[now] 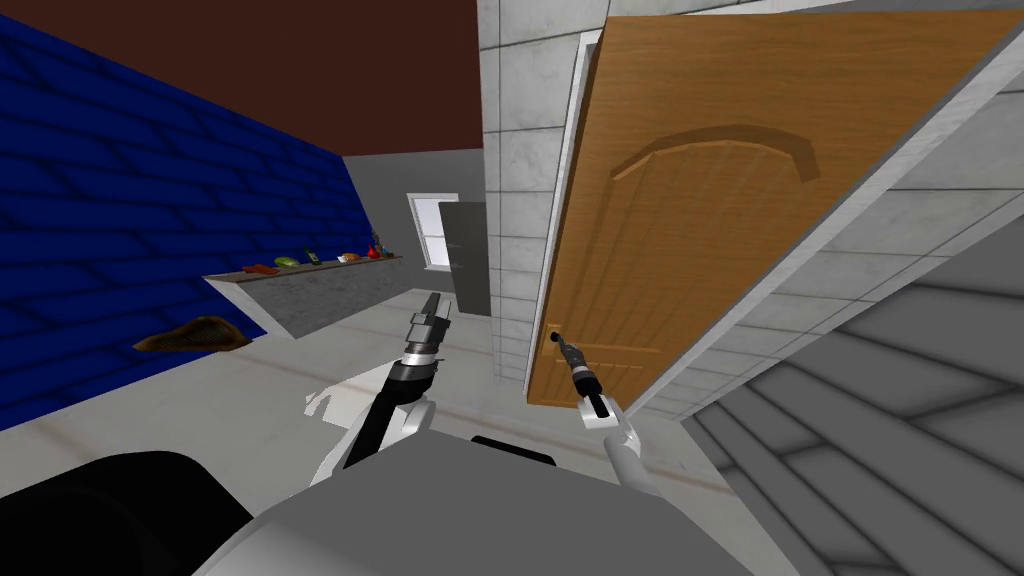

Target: Push the door open

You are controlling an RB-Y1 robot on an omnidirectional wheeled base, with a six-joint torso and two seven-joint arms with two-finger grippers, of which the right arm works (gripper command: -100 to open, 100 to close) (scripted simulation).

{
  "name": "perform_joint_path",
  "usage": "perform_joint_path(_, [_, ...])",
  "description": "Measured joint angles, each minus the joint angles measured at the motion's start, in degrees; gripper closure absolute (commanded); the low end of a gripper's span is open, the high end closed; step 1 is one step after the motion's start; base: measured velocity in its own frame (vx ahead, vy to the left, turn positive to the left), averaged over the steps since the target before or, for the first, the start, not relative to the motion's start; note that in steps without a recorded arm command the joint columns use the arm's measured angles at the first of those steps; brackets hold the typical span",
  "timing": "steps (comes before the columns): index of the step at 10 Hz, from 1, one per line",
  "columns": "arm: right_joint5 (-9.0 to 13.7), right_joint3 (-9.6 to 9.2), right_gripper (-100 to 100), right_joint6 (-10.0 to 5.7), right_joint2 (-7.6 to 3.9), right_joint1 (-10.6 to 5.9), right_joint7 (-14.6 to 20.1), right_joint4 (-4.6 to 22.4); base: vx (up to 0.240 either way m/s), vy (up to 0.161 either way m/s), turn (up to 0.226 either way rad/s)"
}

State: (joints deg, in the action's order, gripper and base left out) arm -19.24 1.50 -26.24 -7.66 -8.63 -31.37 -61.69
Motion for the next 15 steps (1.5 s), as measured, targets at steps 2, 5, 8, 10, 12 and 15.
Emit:
perform_joint_path(2, [-1.77,0.09,-100,0.35,-0.95,1.03,-2.3,-1.33,-0.051,0.089,-0.068])
perform_joint_path(5, [-4.54,0.63,-100,0.13,-2.49,2.07,-6.32,-1.88,-0.065,0.096,-0.067])
perform_joint_path(8, [-7.23,1.15,-100,-0.08,-4.07,2.84,-10.24,-2.31,-0.062,0.092,-0.061])
perform_joint_path(10, [-8.83,1.31,-100,0.06,-5.05,3.68,-12.42,-3.2,-0.066,0.085,-0.049])
perform_joint_path(12, [-10.37,1.52,-100,0.03,-5.87,4.57,-14.55,-3.99,-0.062,0.099,-0.055])
perform_joint_path(15, [-11.12,1.71,-100,0.09,-6.26,4.84,-15.8,-4.2,0.094,0.027,0.008])
